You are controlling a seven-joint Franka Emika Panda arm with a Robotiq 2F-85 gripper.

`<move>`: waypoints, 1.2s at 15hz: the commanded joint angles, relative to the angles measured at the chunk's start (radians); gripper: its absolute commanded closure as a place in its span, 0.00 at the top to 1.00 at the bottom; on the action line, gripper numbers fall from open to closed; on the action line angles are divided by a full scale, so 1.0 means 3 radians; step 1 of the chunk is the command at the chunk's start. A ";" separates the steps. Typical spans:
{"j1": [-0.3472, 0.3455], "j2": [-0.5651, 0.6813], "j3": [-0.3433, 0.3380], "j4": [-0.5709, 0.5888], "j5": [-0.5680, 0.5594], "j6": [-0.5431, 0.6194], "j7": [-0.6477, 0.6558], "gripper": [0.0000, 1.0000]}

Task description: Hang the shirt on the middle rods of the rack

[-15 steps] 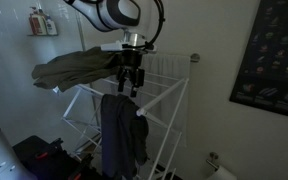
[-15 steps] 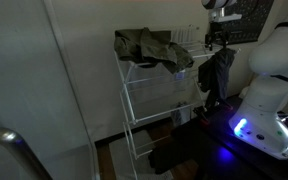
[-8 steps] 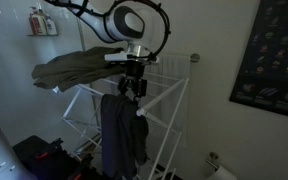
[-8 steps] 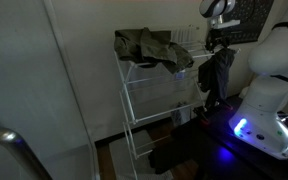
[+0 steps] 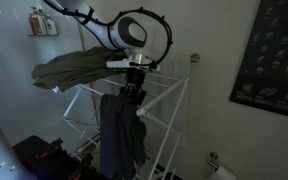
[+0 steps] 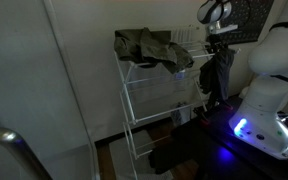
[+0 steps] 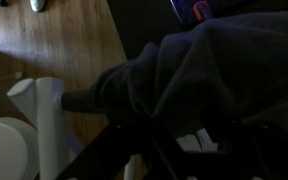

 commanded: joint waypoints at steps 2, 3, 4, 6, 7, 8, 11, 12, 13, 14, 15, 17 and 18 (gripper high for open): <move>0.0015 0.0029 0.0017 0.0113 -0.0026 -0.0074 0.0110 0.11; 0.0016 -0.0004 0.0018 0.0112 0.0001 -0.0048 0.0116 0.06; 0.0018 -0.0037 0.0021 0.0111 0.0019 -0.0033 0.0118 0.02; 0.0024 -0.0153 0.0029 0.0087 0.0085 0.0036 0.0124 0.00; 0.0027 -0.0224 0.0034 0.0072 0.0135 0.0081 0.0122 0.02; 0.0029 -0.0287 0.0039 0.0053 0.0189 0.0128 0.0119 0.04; 0.0037 -0.0549 0.0041 -0.0019 0.0453 0.0295 0.0076 0.05; 0.0040 -0.0654 0.0037 -0.0037 0.0578 0.0326 0.0061 0.04; 0.0044 -0.0747 0.0035 -0.0051 0.0685 0.0361 0.0062 0.04; 0.0045 -0.0848 0.0034 -0.0053 0.0791 0.0372 0.0074 0.04; 0.0046 -0.0943 0.0029 -0.0050 0.0902 0.0377 0.0075 0.04; 0.0048 -0.1128 0.0031 -0.0045 0.1084 0.0419 0.0096 0.03; 0.0053 -0.1210 0.0036 -0.0039 0.1163 0.0458 0.0101 0.04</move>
